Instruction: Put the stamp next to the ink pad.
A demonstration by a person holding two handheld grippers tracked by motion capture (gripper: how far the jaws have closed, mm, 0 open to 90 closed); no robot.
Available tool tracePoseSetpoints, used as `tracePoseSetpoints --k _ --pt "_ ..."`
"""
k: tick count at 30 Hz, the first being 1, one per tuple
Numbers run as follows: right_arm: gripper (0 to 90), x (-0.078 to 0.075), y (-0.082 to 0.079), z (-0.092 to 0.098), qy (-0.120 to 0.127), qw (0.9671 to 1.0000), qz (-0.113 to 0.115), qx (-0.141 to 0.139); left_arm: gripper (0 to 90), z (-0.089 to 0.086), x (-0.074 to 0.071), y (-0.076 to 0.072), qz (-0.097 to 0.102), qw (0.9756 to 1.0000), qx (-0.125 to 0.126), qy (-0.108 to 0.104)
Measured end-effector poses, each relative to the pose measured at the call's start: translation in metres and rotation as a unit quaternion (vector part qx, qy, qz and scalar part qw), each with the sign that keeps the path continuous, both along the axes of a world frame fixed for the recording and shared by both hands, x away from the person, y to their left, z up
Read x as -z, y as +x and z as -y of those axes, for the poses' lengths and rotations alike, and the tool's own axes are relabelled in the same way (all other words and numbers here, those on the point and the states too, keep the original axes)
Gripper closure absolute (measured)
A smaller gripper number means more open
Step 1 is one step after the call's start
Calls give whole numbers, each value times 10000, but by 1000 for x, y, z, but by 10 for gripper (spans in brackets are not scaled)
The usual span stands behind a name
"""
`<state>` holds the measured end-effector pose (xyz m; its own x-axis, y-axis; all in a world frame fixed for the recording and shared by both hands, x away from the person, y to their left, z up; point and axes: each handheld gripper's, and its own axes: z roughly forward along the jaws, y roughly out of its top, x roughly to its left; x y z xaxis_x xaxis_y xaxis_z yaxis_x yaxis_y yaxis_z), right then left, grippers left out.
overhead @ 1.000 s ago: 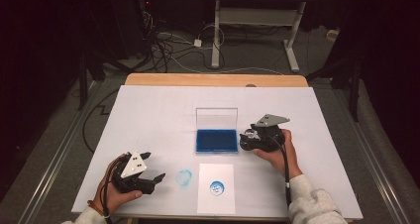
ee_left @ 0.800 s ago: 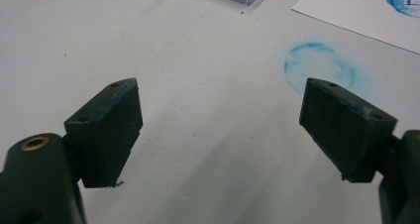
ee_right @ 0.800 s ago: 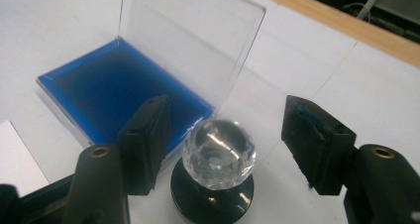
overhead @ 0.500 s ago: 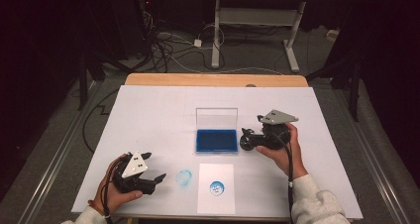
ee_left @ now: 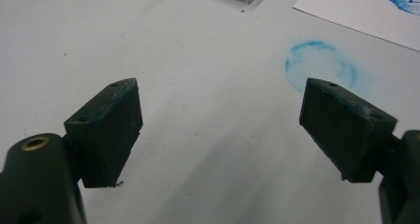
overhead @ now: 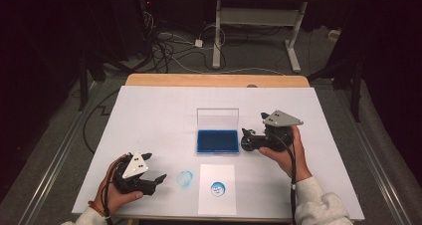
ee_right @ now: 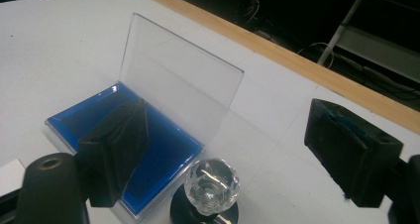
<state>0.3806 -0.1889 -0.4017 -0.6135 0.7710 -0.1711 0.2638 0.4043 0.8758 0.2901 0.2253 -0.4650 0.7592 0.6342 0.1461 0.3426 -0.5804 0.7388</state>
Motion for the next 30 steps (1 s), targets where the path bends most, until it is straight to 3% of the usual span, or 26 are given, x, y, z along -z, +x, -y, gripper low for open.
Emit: tracePoseSetpoints --k 16,30 --pt "193 -15 -23 -2 -153 9994 250 -188 165 0 0 0 2 10000 -1 0" --pt "195 -19 -40 -3 -337 9983 383 -269 165 0 0 0 -5 10000 -4 3"
